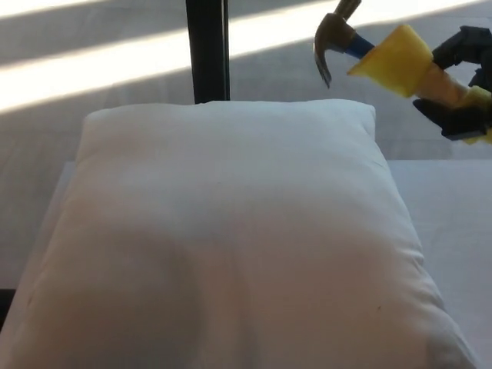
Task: A hammer is kept on the right hand side and a pillow is kept on the left hand side on the desk infront of the robot and the robot uses its right hand to pick up the hammer and makes a downward swinging motion to hit the pillow
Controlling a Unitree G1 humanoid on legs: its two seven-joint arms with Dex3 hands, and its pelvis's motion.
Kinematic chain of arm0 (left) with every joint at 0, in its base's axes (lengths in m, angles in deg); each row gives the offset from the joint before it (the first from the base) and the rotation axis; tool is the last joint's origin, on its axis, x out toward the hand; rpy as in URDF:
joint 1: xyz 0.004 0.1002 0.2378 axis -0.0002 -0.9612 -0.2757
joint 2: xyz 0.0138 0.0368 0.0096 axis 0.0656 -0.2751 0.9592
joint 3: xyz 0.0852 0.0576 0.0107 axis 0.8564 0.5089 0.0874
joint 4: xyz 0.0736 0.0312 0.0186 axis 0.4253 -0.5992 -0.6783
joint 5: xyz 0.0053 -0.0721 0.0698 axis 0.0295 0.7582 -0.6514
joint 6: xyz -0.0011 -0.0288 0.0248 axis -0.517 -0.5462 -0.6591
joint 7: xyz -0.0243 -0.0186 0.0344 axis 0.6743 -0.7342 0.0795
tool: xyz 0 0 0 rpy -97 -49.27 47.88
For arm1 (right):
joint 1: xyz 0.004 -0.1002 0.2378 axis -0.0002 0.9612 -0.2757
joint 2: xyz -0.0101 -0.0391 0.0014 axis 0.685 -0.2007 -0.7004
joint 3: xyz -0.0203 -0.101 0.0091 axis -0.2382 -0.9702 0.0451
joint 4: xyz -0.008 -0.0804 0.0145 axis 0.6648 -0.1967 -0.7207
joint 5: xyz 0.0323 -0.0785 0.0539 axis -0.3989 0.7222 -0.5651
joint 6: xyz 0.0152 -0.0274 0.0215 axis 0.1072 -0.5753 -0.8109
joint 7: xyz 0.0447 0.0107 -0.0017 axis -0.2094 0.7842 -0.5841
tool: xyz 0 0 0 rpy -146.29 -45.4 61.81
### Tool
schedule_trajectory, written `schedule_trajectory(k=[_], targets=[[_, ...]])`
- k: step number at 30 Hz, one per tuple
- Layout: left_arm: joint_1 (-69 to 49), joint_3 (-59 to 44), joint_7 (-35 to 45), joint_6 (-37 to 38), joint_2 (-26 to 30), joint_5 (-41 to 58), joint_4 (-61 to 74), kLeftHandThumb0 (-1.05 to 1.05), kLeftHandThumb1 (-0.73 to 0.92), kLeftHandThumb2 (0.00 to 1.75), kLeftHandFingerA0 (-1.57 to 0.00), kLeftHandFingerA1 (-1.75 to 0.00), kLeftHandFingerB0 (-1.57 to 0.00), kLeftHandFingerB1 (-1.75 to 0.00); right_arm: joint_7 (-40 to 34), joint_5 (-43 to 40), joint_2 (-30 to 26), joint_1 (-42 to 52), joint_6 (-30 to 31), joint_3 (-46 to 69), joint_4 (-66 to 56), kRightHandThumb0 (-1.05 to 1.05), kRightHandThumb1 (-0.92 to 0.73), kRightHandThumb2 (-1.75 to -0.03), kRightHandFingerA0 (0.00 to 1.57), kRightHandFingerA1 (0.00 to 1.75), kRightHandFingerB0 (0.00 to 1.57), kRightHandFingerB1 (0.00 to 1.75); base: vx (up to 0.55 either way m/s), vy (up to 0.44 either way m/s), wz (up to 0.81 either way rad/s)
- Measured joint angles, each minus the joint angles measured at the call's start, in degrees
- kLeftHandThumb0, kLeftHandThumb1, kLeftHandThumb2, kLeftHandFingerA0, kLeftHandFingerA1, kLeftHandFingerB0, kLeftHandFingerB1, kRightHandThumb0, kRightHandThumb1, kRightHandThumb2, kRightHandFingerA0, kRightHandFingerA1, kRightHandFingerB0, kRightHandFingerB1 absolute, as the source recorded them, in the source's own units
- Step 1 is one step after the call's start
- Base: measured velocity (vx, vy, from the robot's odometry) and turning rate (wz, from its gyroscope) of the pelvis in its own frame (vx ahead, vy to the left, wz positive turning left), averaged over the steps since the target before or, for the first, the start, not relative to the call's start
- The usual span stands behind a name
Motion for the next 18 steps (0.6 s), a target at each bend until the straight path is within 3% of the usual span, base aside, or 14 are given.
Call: schedule_trajectory(k=[1, 2, 3, 11, 14, 15, 16, 17, 18], targets=[[0.0, 0.0, 0.0, 0.0, 0.0, 0.1, 0.0, -0.57, 0.73, 0.61, -0.55, -0.61, -0.67, -0.54, -0.1, 0.0, 0.2, -0.5, 0.0, 0.0, 0.0, -0.19, -0.4, -1.13, 1.15, 1.67, 0.99, 1.21, 0.0, 0.0, 0.0], [-0.1, 0.0, 0.0, 0.0, 0.0, 0.1, 0.1, -0.57, 0.73, 0.61, -0.55, -0.61, -0.67, -0.54, -0.1, 0.0, 0.4, -0.9, 0.1, 0.0, 0.1, -0.19, -0.4, -1.13, 1.15, 1.67, 0.99, 1.21, 0.0, 0.0, 0.0], [-0.1, -0.2, 0.0, 0.0, 0.0, 0.2, 0.1, -0.56, 0.73, 0.62, -0.58, -0.61, -0.69, -0.53, -0.6, 0.1, 0.6, -1.9, 0.2, 0.0, 0.6, -0.22, -0.46, -1.17, 0.99, 1.75, 0.9, 1.31, 0.0, 0.0, 0.0], [0.0, -0.2, 0.1, 0.0, 0.0, 0.4, -0.1, -0.58, 0.74, 0.62, -0.59, -0.6, -0.63, -0.51, -4.9, 0.3, 0.8, -9.3, 0.5, 0.9, 3.6, -0.21, -0.44, -1.19, 0.98, 1.75, 0.88, 1.36, 0.0, 0.0, 0.0], [0.0, 0.1, 0.1, 0.0, 0.0, 0.3, -0.1, -0.58, 0.72, 0.61, -0.62, -0.63, -0.64, -0.52, -6.4, 0.3, 0.9, -12.7, 1.2, 1.6, 5.0, -0.21, -0.41, -1.23, 1.0, 1.75, 0.93, 1.32, 0.0, 0.0, 0.0], [0.0, 0.1, 0.1, 0.0, 0.0, 0.3, -0.2, -0.59, 0.73, 0.62, -0.59, -0.63, -0.67, -0.53, -6.9, 0.2, 1.2, -13.9, 1.4, 2.1, 5.1, -0.2, -0.37, -1.17, 1.16, 1.67, 0.99, 1.26, 0.0, 0.0, 0.0], [0.1, 0.1, 0.1, 0.0, 0.0, 0.3, -0.2, -0.59, 0.72, 0.62, -0.57, -0.63, -0.67, -0.53, -7.2, 0.0, 1.5, -14.9, 1.6, 2.7, 5.1, -0.23, -0.45, -1.18, 1.01, 1.75, 0.87, 1.33, 0.0, 0.0, 0.0], [0.1, 0.2, 0.1, 0.0, 0.0, 0.3, -0.2, -0.58, 0.73, 0.62, -0.55, -0.61, -0.66, -0.52, -7.2, -0.6, 2.0, -16.0, 1.9, 3.7, 5.0, -0.37, -0.47, -1.21, 1.26, 1.44, 0.98, 1.22, 0.0, 0.0, 0.0], [0.2, 0.2, 0.1, 0.0, 0.0, 0.3, -0.2, -0.58, 0.72, 0.62, -0.56, -0.61, -0.66, -0.52, -6.9, -1.2, 2.4, -16.6, 2.3, 4.7, 4.9, -0.34, -0.47, -1.21, 1.32, 1.47, 0.97, 1.21, 0.0, 0.0, 0.0]])
